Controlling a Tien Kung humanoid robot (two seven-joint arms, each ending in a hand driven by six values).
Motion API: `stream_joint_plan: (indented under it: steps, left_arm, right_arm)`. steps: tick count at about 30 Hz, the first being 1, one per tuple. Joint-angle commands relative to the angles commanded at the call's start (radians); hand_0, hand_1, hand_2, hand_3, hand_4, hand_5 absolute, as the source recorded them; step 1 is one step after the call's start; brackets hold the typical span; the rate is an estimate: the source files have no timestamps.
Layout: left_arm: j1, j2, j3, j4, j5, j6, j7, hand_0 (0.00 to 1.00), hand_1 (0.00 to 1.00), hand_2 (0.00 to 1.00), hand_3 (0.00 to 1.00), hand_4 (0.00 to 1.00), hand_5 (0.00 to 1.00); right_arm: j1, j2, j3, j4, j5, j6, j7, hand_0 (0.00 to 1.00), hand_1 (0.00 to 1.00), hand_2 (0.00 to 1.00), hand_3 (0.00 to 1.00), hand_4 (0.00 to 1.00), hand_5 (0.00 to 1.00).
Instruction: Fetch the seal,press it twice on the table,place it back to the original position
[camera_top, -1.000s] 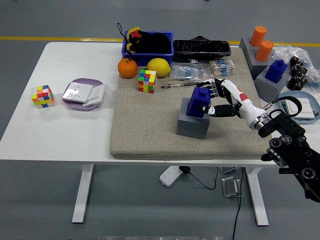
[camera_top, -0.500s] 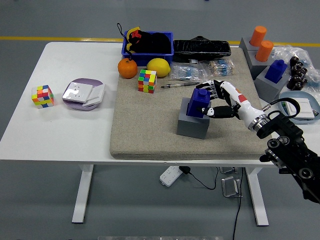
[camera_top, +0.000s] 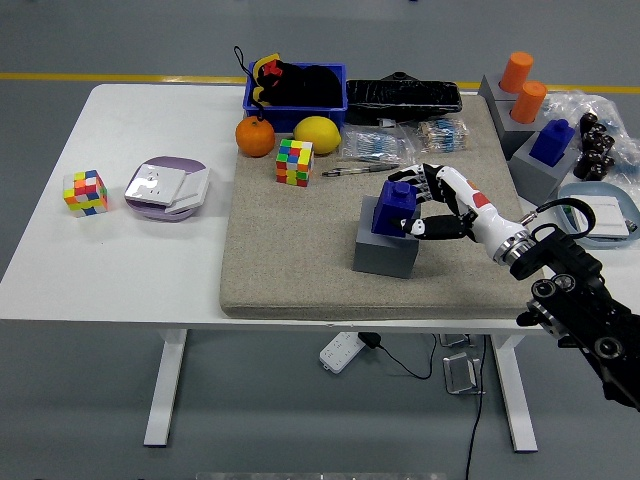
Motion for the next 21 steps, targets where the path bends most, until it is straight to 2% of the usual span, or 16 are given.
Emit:
stream_joint_plan:
  steps: [2,3,8,9,14,15,20,21]
  left_arm:
    - [0.000,0.000,-0.002,0.000,0.001,0.000,0.000,0.820,0.818,0.793,0.836,0.817,0.434]
    - [-0.001,0.000,-0.003,0.000,0.002,0.000,0.000,0.820,0.817,0.793,0.836,0.817,0.434]
    - [0.000,0.000,-0.002,0.000,0.002,-0.001,0.000,0.820,0.817,0.793,0.836,0.817,0.434]
    - [0.000,0.000,-0.002,0.000,0.002,-0.001,0.000,0.820,0.817,0.793,0.835,0.817,0.434]
    - [0.000,0.000,-0.002,0.000,0.001,-0.001,0.000,0.820,0.817,0.793,0.835,0.817,0.434]
    - [0.000,0.000,-0.002,0.000,0.001,-0.001,0.000,0.819,0.818,0.793,0.835,0.817,0.434]
    - [0.000,0.000,-0.003,-0.001,0.001,-0.001,0.000,0.819,0.818,0.793,0.835,0.817,0.434]
    - [0.000,0.000,-0.004,-0.001,0.001,-0.001,0.000,0.820,0.818,0.793,0.836,0.817,0.434]
  right_arm:
    - [0.001,0.000,0.000,-0.001,0.004,-0.002,0.005,0.577,0.490,0.490,0.535,0.725,0.002]
    - [0.001,0.000,0.000,-0.001,0.005,-0.002,0.006,0.706,0.629,0.614,0.623,0.855,0.002]
    - [0.002,0.001,-0.002,-0.004,0.004,0.000,0.010,0.706,0.629,0.614,0.623,0.855,0.002]
    - [0.002,0.002,-0.002,-0.004,0.004,0.000,0.011,0.782,0.717,0.706,0.720,0.907,0.002]
    - [0.002,0.002,-0.003,-0.006,0.003,0.000,0.015,0.782,0.717,0.706,0.720,0.907,0.002]
    - [0.002,0.001,-0.004,-0.006,0.003,0.000,0.015,0.820,0.766,0.755,0.756,0.928,0.002]
    - [0.002,0.001,-0.006,-0.007,0.003,0.004,0.014,0.820,0.766,0.755,0.756,0.928,0.002]
    - [0.002,0.001,-0.006,-0.007,0.004,0.005,0.014,0.826,0.780,0.764,0.769,0.953,0.002]
